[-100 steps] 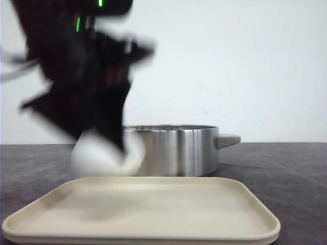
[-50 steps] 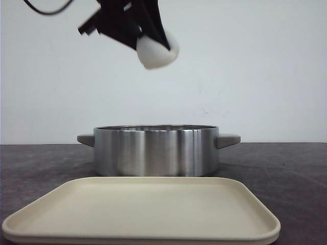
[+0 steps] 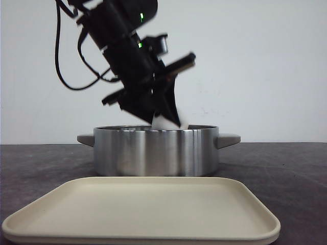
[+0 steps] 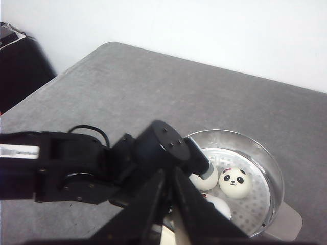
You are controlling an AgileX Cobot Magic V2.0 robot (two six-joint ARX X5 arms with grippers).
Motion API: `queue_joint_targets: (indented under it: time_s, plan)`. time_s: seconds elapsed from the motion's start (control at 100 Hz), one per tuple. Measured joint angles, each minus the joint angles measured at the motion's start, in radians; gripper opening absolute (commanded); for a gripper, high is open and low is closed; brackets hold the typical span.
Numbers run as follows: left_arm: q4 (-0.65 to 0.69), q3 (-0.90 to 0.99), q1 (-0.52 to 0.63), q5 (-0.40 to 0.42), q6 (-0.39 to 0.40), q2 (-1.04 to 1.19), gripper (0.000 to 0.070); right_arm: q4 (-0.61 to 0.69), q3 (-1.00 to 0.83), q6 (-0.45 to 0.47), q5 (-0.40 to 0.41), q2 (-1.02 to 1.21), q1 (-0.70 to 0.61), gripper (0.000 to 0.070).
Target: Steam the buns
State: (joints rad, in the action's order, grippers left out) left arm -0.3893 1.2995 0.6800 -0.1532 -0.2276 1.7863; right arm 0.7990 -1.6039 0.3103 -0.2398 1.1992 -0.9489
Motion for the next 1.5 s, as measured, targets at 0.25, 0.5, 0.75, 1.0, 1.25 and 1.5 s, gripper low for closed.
queue_joint_targets:
  time_s: [0.25, 0.5, 0.75, 1.0, 1.25, 1.5]
  plan:
    - [0.007, 0.005, 0.000, 0.000, -0.011, 0.002, 0.0491, 0.005, 0.000, 0.000, 0.000, 0.000, 0.000, 0.0017]
    - [-0.150, 0.131, 0.000, 0.000, -0.009, 0.002, 0.0491, 0.005, 0.000, 0.000, -0.025, 0.000, 0.000, 0.0017]
    - [-0.230, 0.254, -0.002, 0.029, 0.027, -0.074, 0.0360, 0.007, 0.000, 0.000, -0.101, 0.000, 0.000, 0.0016]
    - [-0.300, 0.245, -0.015, 0.227, 0.027, -0.333, 0.0144, 0.082, 0.008, -0.007, -0.278, -0.002, 0.000, 0.0017]
    - [-0.295, 0.118, -0.015, 0.355, 0.024, -0.687, 0.0064, -0.055, 0.208, -0.008, -0.287, -0.082, 0.000, 0.0017]
    - [-0.362, -0.108, -0.015, 0.424, 0.022, -1.038, 0.0025, -0.340, 0.534, -0.008, -0.277, -0.217, -0.033, 0.0017]
